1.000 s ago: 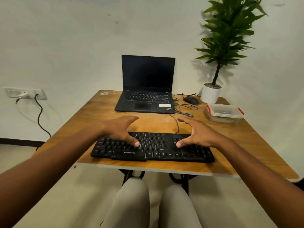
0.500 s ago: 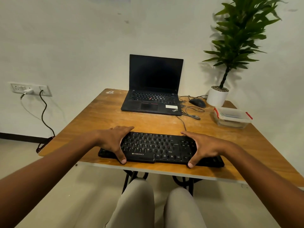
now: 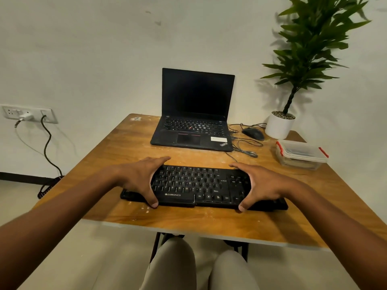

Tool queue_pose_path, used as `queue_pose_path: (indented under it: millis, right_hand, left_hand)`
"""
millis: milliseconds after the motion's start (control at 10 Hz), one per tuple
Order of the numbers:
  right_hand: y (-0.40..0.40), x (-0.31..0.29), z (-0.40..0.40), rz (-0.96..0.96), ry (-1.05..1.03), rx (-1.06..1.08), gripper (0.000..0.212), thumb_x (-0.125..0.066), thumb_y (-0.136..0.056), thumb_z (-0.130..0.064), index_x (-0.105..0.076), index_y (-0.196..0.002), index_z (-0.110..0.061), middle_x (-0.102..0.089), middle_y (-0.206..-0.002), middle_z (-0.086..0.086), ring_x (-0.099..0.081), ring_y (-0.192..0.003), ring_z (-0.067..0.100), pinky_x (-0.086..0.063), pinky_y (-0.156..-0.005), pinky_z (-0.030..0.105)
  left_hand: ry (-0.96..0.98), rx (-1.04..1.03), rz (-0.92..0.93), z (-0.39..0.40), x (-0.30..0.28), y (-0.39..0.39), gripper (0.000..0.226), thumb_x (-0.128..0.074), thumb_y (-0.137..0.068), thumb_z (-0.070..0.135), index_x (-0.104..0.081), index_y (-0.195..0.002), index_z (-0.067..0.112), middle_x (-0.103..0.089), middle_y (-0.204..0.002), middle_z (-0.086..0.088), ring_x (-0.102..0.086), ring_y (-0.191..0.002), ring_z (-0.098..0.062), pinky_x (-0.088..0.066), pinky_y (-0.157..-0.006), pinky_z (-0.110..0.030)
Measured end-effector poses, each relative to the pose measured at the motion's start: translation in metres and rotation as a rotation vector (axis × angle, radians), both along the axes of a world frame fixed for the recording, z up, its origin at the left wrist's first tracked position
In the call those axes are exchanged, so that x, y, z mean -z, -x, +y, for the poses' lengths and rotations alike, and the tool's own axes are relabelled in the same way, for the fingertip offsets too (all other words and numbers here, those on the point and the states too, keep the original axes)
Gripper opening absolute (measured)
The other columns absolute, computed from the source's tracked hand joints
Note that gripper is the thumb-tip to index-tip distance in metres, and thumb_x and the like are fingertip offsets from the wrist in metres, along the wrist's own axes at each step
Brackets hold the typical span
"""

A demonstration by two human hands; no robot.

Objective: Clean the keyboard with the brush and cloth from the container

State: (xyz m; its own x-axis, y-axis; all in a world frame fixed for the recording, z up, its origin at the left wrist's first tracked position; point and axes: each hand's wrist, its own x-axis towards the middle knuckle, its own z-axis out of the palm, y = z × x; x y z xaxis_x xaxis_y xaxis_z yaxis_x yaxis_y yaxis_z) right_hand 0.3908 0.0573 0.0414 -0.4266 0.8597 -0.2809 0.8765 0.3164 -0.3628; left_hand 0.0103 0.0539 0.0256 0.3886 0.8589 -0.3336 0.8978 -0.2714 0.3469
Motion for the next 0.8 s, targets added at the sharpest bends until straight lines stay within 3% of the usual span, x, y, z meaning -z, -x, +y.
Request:
queue_pose_path:
  millis: [200, 400, 500, 700, 800]
  right_hand:
    - [0.013, -0.006, 0.047, 0.02, 0.023, 0.045, 0.132, -0.098, -0.057, -0.044, -0.015, -0.16, -0.043, -0.032, -0.162, -0.004, -0.036, -0.142, 0.021, -0.038, -0.107, 0.035]
    - [0.023, 0.003, 0.084, 0.0, 0.044, 0.057, 0.133, -0.098, -0.056, -0.044, -0.016, -0.161, -0.041, -0.033, -0.162, -0.005, -0.037, -0.142, 0.021, -0.037, -0.102, 0.03]
    - [0.025, 0.009, 0.091, -0.027, 0.049, 0.053, 0.134, -0.098, -0.056, -0.047, -0.014, -0.161, -0.041, -0.031, -0.163, -0.004, -0.036, -0.145, 0.023, -0.038, -0.11, 0.038]
    - [0.026, 0.009, 0.09, -0.032, 0.085, 0.057, 0.133, -0.096, -0.061, -0.047, -0.01, -0.162, -0.038, -0.029, -0.165, -0.003, -0.034, -0.146, 0.023, -0.035, -0.112, 0.038]
    - [0.031, 0.008, 0.078, 0.038, 0.014, 0.108, 0.128, -0.087, -0.066, -0.063, -0.009, -0.164, -0.035, -0.023, -0.168, -0.002, -0.028, -0.151, 0.024, -0.03, -0.117, 0.041]
  left_hand:
    - [0.033, -0.031, -0.032, 0.045, -0.014, 0.006, 0.142, -0.098, -0.065, 0.035, 0.003, -0.164, 0.033, -0.027, -0.162, -0.002, -0.031, -0.145, -0.023, -0.031, -0.119, -0.04]
    - [0.069, -0.065, -0.032, 0.079, -0.004, 0.013, 0.143, -0.099, -0.062, 0.035, 0.002, -0.163, 0.037, -0.028, -0.16, -0.002, -0.034, -0.141, -0.024, -0.035, -0.118, -0.043]
    - [0.07, -0.066, -0.028, 0.086, 0.002, 0.015, 0.143, -0.099, -0.062, 0.034, 0.002, -0.163, 0.037, -0.026, -0.161, -0.001, -0.033, -0.142, -0.024, -0.034, -0.118, -0.043]
    - [0.088, -0.091, -0.001, 0.087, 0.002, 0.014, 0.142, -0.098, -0.064, 0.034, 0.002, -0.164, 0.031, -0.02, -0.167, -0.002, -0.025, -0.15, -0.026, -0.027, -0.121, -0.043]
    - [0.004, -0.106, 0.025, 0.075, -0.005, 0.005, 0.137, -0.091, -0.069, 0.052, 0.003, -0.165, 0.028, -0.014, -0.171, -0.004, -0.016, -0.156, -0.028, -0.012, -0.126, -0.05]
